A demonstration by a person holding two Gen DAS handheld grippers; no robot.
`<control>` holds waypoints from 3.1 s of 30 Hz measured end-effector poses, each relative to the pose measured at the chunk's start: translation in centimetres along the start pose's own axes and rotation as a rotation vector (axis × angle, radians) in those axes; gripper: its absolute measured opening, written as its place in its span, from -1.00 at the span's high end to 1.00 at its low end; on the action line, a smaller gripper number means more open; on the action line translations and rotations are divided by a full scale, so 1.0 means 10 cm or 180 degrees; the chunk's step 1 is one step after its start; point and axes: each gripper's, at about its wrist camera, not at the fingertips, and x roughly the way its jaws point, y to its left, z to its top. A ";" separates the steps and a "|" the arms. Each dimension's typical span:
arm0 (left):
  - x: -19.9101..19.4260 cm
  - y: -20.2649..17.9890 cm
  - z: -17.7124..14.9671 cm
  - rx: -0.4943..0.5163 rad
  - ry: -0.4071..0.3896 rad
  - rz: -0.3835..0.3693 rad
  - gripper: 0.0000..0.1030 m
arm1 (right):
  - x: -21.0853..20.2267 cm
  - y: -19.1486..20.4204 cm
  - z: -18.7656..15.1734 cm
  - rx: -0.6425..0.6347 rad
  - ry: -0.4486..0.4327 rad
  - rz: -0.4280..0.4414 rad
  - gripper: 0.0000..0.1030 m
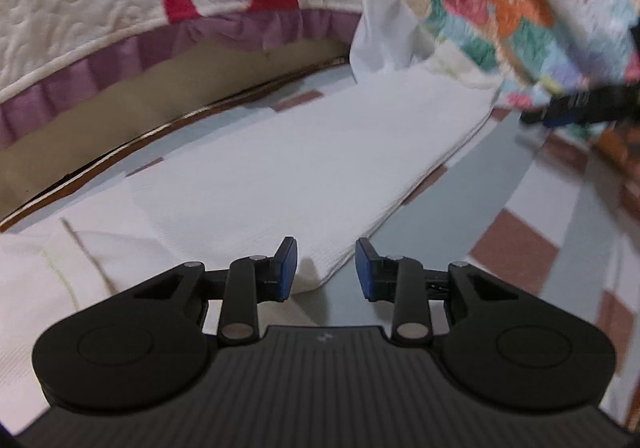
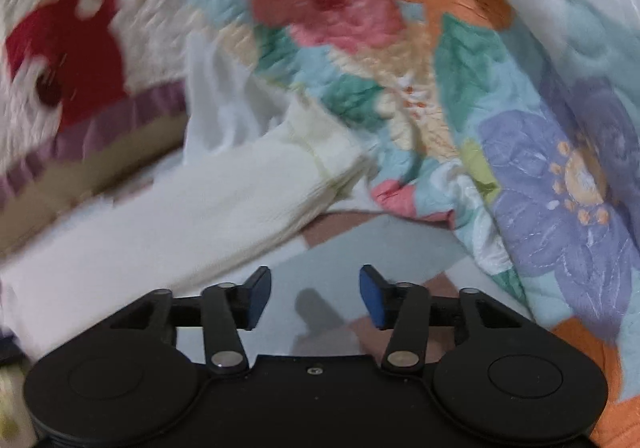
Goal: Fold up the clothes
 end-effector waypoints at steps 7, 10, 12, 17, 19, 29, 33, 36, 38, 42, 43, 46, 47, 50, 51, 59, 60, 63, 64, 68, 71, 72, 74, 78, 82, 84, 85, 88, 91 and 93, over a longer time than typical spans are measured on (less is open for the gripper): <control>0.17 -0.04 0.00 -0.0008 0.0167 0.0262 0.37 | 0.27 -0.14 0.10 0.0787 -0.0004 0.0081 -0.07; 0.14 0.01 -0.01 -0.0052 0.0182 0.0278 0.37 | 0.39 -0.04 0.18 0.0732 -0.0072 -0.0027 -0.15; 0.07 0.09 -0.03 -0.0194 0.0183 0.0193 0.39 | 0.47 0.04 0.23 0.0646 -0.0123 -0.0120 -0.24; -0.24 0.38 -0.15 -0.0576 0.0072 -0.0162 0.39 | 0.67 0.36 0.32 0.0019 -0.0116 -0.0308 0.66; -0.42 0.53 -0.22 -0.0638 -0.0011 -0.0204 0.37 | 0.70 0.51 0.35 -0.0181 -0.0074 -0.0425 0.94; -0.99 1.32 -0.56 -0.0975 -0.0343 0.0135 0.32 | -0.01 1.47 0.75 -0.1187 -0.0966 -0.0692 0.94; -1.16 1.48 -0.64 -0.1112 -0.0441 0.0227 0.32 | -0.53 1.90 0.94 -0.1484 -0.1593 -0.0726 0.94; -1.30 1.56 -0.72 -0.1180 -0.0534 0.0273 0.31 | -0.90 2.22 0.98 -0.1429 -0.1909 -0.0397 0.94; -1.39 1.62 -0.79 -0.1199 -0.0566 0.0323 0.17 | -1.07 2.50 0.91 -0.1485 -0.1934 0.0037 0.94; -1.49 1.72 -1.01 -0.1071 -0.0343 0.0456 0.16 | -1.17 3.22 0.50 -0.1795 -0.1680 0.0859 0.94; -1.54 1.76 -1.07 -0.1059 -0.0325 0.0473 0.16 | -1.18 3.41 0.36 -0.1854 -0.1577 0.1080 0.94; -1.75 1.91 -1.26 -0.1214 -0.0349 0.0458 0.16 | -1.16 3.86 -0.09 -0.1764 -0.1148 0.1881 0.94; -1.82 1.96 -1.33 -0.1289 -0.0371 0.0451 0.16 | -1.15 3.96 -0.23 -0.1672 -0.0986 0.2176 0.94; -1.99 2.12 -1.61 -0.1531 -0.0436 0.0393 0.16 | -1.08 4.24 -0.71 -0.1557 -0.0294 0.2964 0.81; -2.01 2.17 -1.71 -0.1606 -0.0415 0.0381 0.16 | -1.08 4.33 -0.89 -0.1756 -0.0127 0.3018 0.64; -2.16 2.44 -2.23 -0.2067 -0.0480 0.0377 0.15 | -0.95 3.72 -1.80 -0.3426 0.0043 0.1825 0.24; -2.15 2.45 -2.22 -0.2027 -0.0472 0.0460 0.13 | -0.91 3.59 -1.85 -0.3564 0.0032 0.1622 0.24; -2.14 2.47 -2.17 -0.1908 -0.0440 0.0875 0.03 | -0.75 3.25 -1.83 -0.3663 0.0070 0.1144 0.23; -2.14 2.48 -2.15 -0.1869 -0.0432 0.1050 -0.02 | -0.70 3.14 -1.81 -0.3589 0.0096 0.1032 0.22; -2.07 2.61 -2.14 -0.1845 -0.0311 0.1401 -0.19 | -0.54 2.91 -1.68 -0.3227 0.0087 0.0747 0.13; -1.92 2.85 -2.19 -0.2285 -0.0248 0.1038 -0.36 | -0.45 2.82 -1.53 -0.2781 0.0158 0.0783 0.12; -1.87 2.92 -2.20 -0.2449 -0.0239 0.0946 -0.36 | -0.40 2.81 -1.49 -0.2663 0.0198 0.0815 0.12; -1.83 2.96 -2.16 -0.2523 -0.0277 0.0961 -0.26 | -0.31 2.81 -1.43 -0.2481 0.0242 0.0822 0.12; -1.82 2.80 -1.92 -0.1923 -0.0224 0.1059 0.91 | -0.09 2.85 -1.36 -0.2135 0.0371 0.0824 0.05; -2.28 2.62 -1.88 -0.1578 -0.0687 0.1408 0.91 | 0.02 2.91 -1.32 -0.1977 0.0283 0.0757 -0.04; -2.50 2.57 -1.99 -0.1564 -0.0837 0.1579 0.91 | 0.06 2.90 -1.31 -0.1929 0.0215 0.0710 -0.04; -2.55 2.58 -2.09 -0.1602 -0.0825 0.1637 0.91 | 0.07 2.88 -1.31 -0.1903 0.0191 0.0691 -0.04; -2.51 2.64 -2.36 -0.1785 -0.0660 0.1628 0.91 | 0.11 2.87 -1.30 -0.1825 0.0141 0.0717 -0.03; -2.33 2.70 -2.47 -0.1924 -0.0458 0.1523 0.91 | 0.06 2.87 -1.29 -0.1770 -0.0020 0.0752 0.43; -2.29 2.62 -2.44 -0.1744 -0.0439 0.1533 0.91 | -0.05 2.81 -1.20 -0.1475 -0.0213 0.0838 0.71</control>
